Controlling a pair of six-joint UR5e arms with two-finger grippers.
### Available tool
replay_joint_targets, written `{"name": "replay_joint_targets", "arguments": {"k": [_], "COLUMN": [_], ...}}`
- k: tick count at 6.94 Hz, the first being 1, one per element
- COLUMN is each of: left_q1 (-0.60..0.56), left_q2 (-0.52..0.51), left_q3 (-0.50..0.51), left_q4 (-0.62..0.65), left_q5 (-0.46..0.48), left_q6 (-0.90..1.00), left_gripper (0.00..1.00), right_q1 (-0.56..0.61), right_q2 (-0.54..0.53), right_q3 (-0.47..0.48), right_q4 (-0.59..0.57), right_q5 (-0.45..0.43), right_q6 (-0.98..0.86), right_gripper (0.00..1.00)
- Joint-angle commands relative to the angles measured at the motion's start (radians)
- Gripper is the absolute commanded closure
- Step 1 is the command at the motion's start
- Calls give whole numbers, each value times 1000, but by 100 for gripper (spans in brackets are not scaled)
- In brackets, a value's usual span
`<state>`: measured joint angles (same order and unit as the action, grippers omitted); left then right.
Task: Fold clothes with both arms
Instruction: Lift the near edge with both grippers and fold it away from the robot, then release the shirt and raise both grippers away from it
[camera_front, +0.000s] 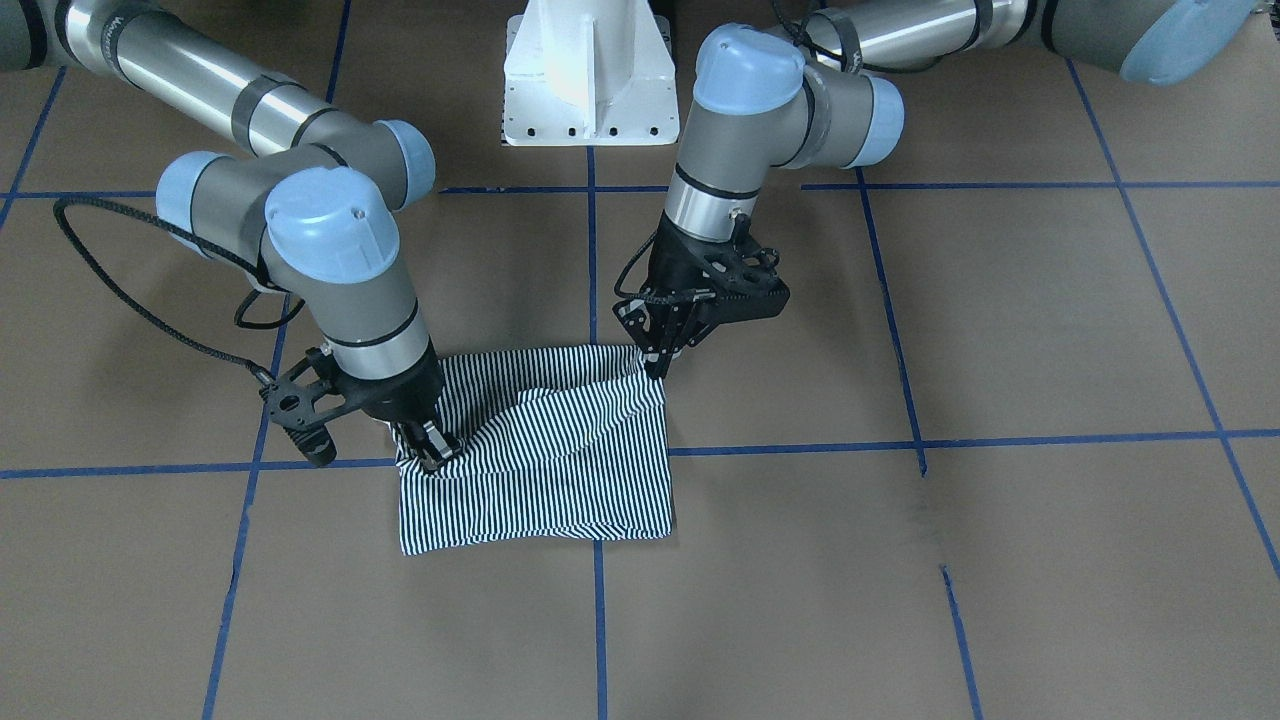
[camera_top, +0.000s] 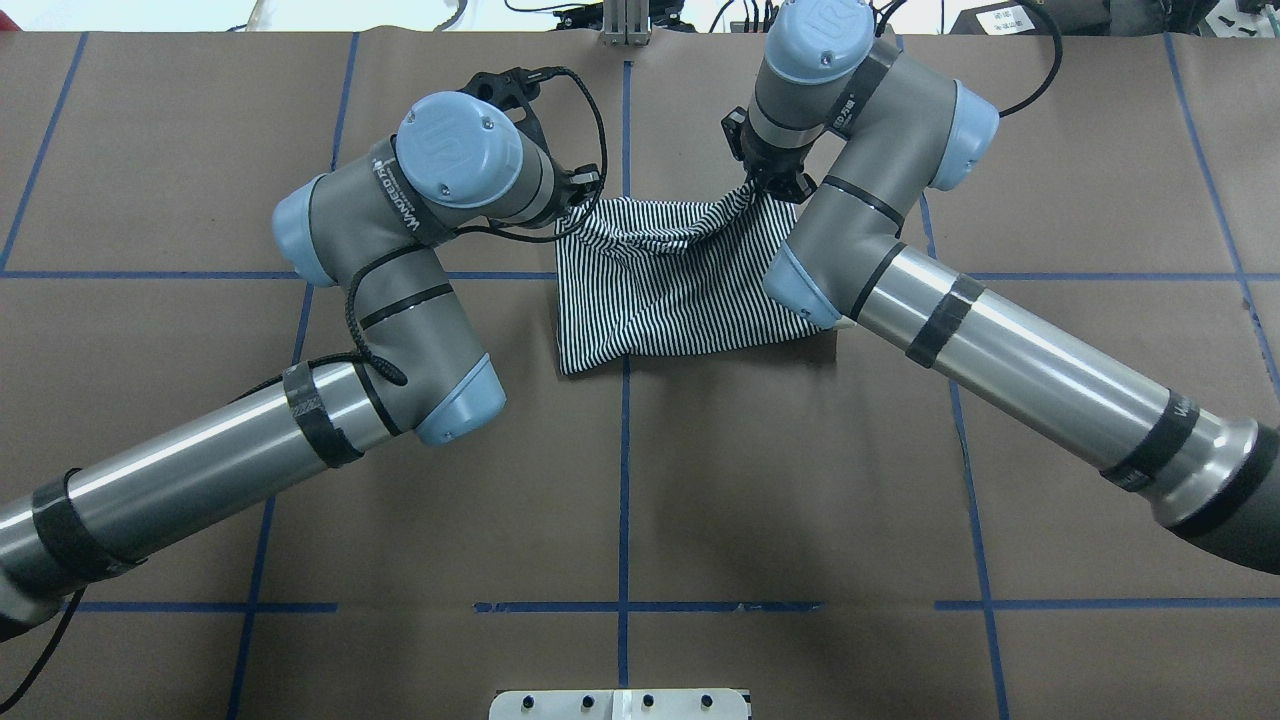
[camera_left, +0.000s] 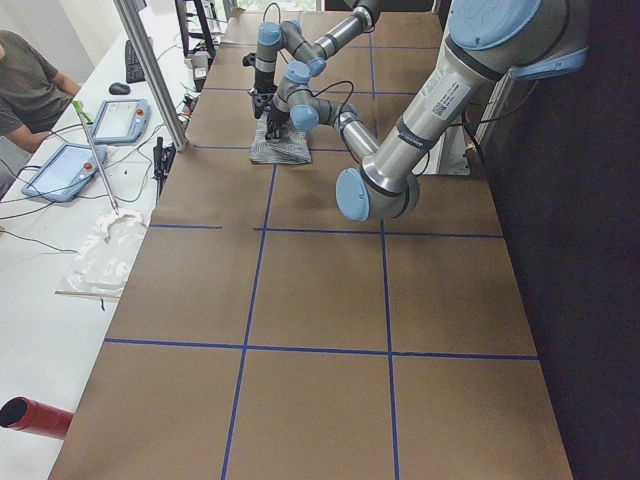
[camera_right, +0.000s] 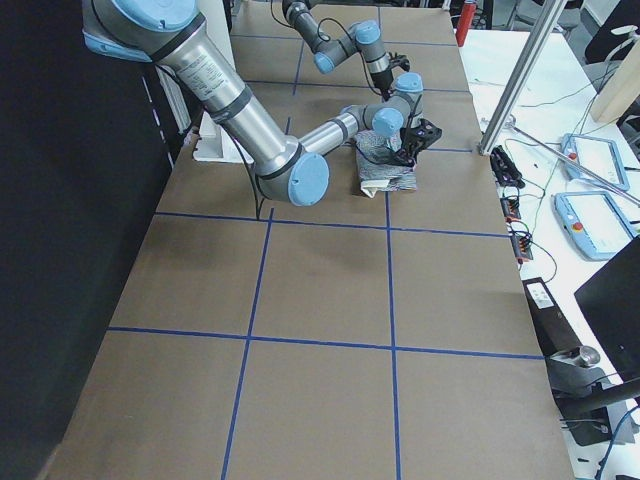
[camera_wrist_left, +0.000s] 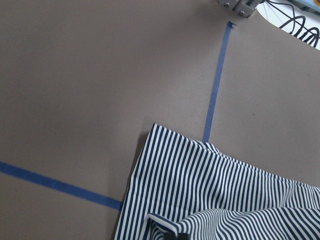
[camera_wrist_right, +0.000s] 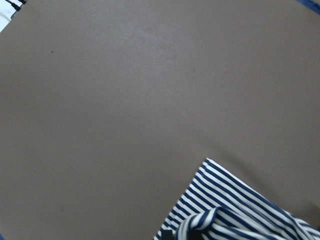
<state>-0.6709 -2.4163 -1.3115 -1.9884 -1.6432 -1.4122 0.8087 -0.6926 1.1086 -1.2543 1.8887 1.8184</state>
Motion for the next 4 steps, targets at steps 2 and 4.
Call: {"name": "replay_joint_targets", "arguments": {"k": [2,4], "left_q1": [-73,-56], "left_q2": [-38,5], "left_q3": [128,-1], "left_q4": [-136,-116], "left_q5": [46,-42], "left_q6": [147,34], "left_gripper": [43,69], "right_q1": [99,106], "right_q2": [67,30], "right_q3": [-150,-81], "right_q4": [105,102], "right_q5": [109,118], "right_q6": [-155,-159], "right_gripper": [0,0]}}
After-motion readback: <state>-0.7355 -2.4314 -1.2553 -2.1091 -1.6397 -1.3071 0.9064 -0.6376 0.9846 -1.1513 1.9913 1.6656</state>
